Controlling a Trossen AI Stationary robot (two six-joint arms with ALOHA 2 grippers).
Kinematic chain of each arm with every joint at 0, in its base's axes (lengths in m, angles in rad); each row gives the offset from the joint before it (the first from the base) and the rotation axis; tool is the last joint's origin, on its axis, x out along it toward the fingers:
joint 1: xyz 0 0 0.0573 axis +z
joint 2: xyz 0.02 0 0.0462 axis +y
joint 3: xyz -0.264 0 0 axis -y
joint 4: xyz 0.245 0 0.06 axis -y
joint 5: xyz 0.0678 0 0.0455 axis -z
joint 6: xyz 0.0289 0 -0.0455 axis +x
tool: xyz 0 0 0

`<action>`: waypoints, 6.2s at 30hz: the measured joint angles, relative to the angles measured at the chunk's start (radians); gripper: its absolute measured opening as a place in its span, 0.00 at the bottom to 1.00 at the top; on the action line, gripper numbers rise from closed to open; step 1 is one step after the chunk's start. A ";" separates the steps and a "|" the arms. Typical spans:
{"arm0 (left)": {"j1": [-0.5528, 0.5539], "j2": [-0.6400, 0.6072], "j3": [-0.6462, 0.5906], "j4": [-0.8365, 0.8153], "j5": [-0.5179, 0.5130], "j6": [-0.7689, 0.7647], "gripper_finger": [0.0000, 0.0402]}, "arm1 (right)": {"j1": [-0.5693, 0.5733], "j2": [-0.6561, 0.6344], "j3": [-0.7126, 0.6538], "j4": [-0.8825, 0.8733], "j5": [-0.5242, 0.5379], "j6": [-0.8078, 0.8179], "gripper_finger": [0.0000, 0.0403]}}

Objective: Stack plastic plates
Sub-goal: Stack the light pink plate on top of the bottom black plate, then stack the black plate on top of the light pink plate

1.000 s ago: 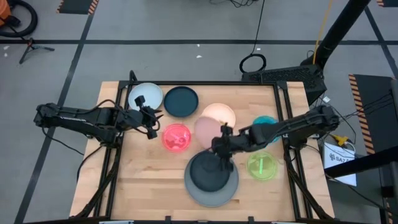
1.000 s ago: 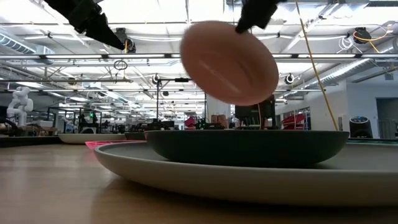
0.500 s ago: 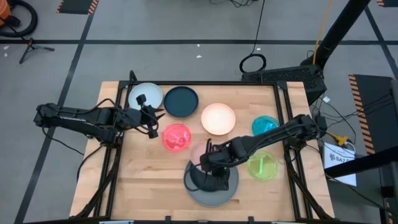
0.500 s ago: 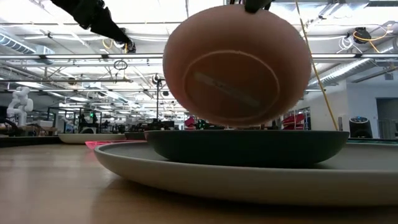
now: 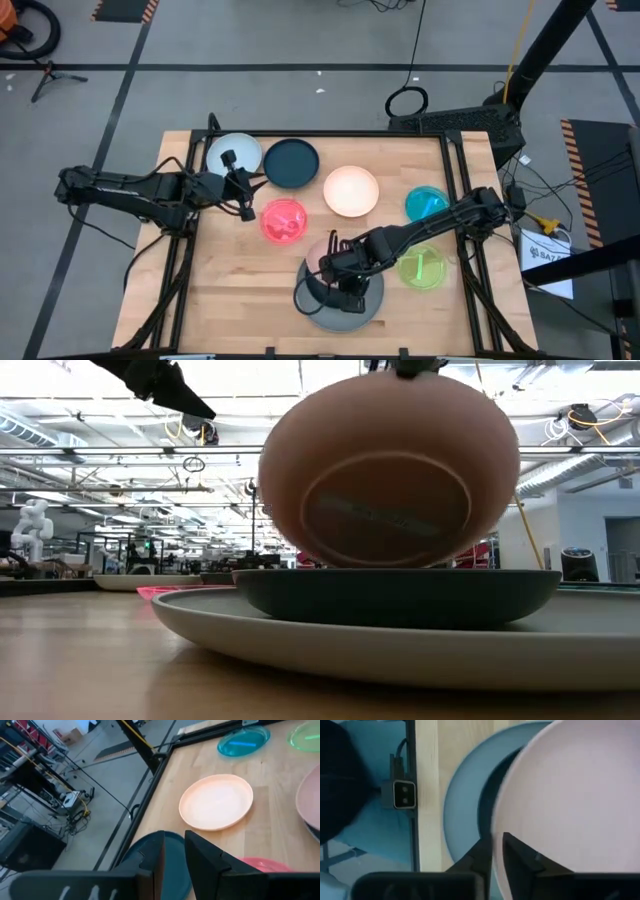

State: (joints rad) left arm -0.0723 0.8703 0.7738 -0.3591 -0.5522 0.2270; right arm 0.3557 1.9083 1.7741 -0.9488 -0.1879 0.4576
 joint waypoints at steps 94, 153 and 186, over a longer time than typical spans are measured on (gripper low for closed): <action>0.838 0.713 0.238 -0.053 0.461 -0.255 0.20 | -0.331 -1.237 -1.272 1.043 0.396 -0.660 0.25; 0.876 1.056 0.555 -0.293 0.510 -0.153 0.50 | -0.331 -1.237 -1.271 1.004 0.401 -0.650 0.25; 0.846 1.118 0.557 -0.237 0.511 -0.187 0.10 | -0.330 -1.237 -1.271 0.996 0.428 -0.649 0.25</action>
State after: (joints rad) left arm 0.7738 1.9881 1.3303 -0.5959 -0.0408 0.0402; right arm 0.0254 0.6716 0.5030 0.0475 0.2401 -0.1917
